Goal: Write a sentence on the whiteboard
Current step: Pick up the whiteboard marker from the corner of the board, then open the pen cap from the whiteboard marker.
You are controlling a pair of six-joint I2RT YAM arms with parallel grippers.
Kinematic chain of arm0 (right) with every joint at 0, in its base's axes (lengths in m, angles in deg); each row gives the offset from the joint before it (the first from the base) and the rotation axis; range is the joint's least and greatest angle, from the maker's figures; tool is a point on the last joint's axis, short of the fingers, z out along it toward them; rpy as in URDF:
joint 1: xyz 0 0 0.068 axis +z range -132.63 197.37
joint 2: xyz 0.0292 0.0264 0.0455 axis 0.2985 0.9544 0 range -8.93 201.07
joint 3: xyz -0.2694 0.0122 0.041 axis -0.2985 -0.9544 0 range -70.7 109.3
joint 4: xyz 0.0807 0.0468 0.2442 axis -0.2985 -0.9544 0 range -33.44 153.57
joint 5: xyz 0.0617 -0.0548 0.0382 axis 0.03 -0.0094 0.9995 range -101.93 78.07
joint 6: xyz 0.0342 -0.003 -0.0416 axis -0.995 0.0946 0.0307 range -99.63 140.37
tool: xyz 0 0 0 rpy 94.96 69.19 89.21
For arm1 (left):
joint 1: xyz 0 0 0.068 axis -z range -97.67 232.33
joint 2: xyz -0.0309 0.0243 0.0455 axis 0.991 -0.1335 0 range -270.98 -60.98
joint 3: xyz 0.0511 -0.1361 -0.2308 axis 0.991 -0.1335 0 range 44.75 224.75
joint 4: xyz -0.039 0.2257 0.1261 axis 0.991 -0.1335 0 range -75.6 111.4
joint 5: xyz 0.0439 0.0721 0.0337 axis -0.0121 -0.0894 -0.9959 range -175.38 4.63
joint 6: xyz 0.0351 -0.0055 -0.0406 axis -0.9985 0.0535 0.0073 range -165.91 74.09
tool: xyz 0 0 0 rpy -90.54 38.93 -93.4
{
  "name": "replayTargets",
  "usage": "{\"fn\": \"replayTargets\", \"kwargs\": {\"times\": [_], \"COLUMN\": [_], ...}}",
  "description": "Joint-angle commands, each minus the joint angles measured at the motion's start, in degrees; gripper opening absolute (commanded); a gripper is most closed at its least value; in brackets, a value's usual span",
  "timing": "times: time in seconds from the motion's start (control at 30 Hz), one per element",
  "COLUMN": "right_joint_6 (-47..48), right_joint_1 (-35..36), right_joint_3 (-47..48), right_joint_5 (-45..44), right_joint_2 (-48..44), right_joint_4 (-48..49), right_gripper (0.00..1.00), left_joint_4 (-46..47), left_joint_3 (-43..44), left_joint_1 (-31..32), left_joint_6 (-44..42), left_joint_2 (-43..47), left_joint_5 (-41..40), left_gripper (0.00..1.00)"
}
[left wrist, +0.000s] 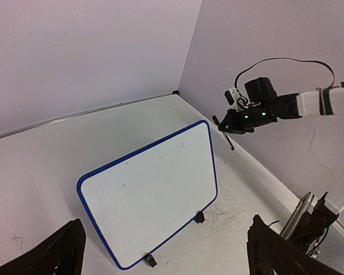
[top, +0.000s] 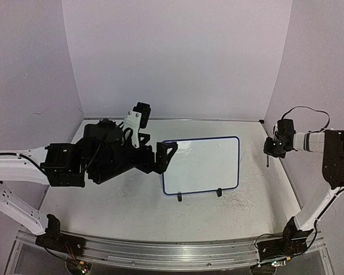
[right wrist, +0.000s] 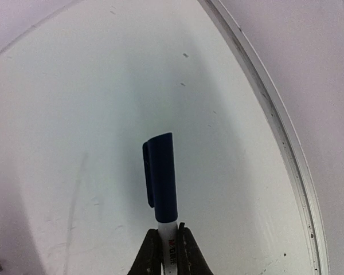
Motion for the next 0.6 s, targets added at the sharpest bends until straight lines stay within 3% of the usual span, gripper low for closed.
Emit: {"fn": "replayTargets", "kwargs": {"times": [0.0,0.17,0.27,0.4,0.57], "right_joint_6": [0.3,4.4,4.7,4.5,4.0], "right_joint_1": [5.8,13.9,16.9,23.6,31.8], "right_joint_3": [-6.0,-11.0,-12.6,-14.1,-14.2], "right_joint_5": [11.1,21.3,31.5,38.3,39.0], "right_joint_2": [-16.4,-32.9,-37.7,-40.1,-37.4], "right_joint_4": [8.5,10.1,11.0,13.5,16.8], "right_gripper": [0.00,0.00,0.00,0.00,0.00], "left_joint_4": [-2.4,-3.9,-4.1,-4.1,-5.0], "left_joint_3": [10.1,18.4,22.5,27.8,31.9], "left_joint_1": [-2.8,-8.8,-11.1,-11.8,-12.0], "left_joint_6": [5.0,9.3,10.7,10.8,11.9], "left_joint_2": [-5.8,-12.6,-15.7,-19.6,-24.0], "left_joint_5": [5.2,19.0,26.8,36.0,42.3], "left_gripper": [0.99,0.99,0.99,0.99,0.94]}}
